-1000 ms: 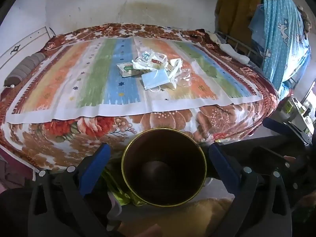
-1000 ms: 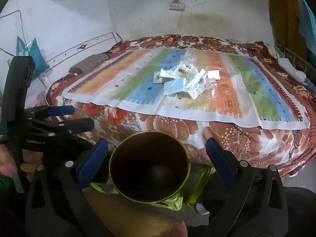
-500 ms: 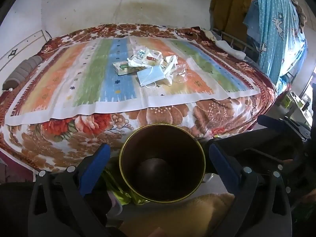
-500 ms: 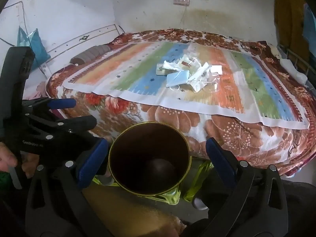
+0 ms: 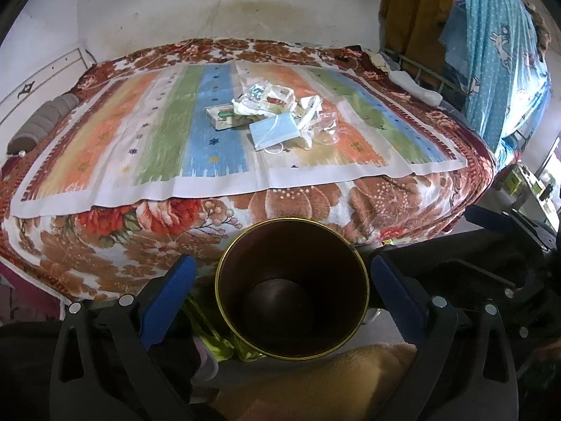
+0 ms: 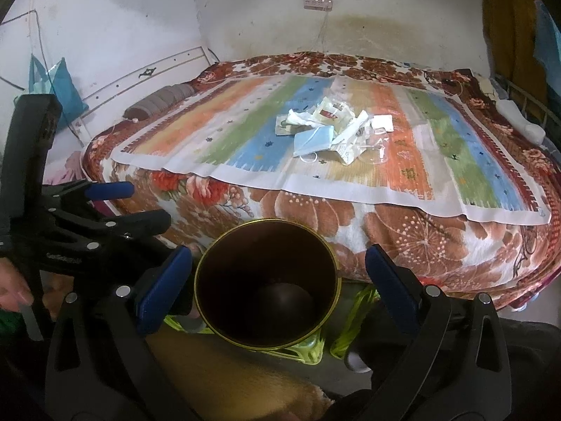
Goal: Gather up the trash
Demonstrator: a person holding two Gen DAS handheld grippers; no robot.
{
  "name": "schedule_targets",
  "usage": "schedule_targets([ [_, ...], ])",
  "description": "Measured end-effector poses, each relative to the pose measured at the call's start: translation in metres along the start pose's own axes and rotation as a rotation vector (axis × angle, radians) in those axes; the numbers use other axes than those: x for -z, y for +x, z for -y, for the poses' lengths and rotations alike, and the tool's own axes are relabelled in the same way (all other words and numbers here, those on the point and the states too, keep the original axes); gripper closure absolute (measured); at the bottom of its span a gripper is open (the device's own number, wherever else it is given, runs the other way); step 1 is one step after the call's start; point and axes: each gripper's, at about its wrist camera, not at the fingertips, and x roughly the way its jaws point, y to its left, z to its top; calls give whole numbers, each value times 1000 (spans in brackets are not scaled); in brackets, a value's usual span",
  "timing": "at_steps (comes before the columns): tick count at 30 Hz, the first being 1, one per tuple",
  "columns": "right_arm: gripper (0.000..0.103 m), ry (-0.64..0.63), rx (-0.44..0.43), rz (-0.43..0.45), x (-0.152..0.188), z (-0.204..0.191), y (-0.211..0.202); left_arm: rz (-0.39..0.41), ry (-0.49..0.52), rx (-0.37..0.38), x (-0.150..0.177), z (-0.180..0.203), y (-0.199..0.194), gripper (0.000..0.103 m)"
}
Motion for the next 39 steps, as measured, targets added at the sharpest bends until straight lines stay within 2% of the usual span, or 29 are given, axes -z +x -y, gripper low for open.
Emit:
schedule_targets([
  [10,9,35,16,0,-4,4,-4,-7,-21,19,-3,1,0,6],
  [15,9,38,22,-13,-3,6,-3,-13,-99,72,-8,-10,1,6],
  [20,9,61,26,-20,-4,9,0,10,-130,47,-10,-13,-2,6],
  [22,9,57,28,-17,-5,8,-1,1,-115,45,-10,-13,-1,6],
  [26,9,58,23,-14,-6,7,-1,2,-51,-21,-9,-6,0,6],
  [39,9,68,22,-26,-9,7,2,1,-126,0,-10,-19,0,6],
])
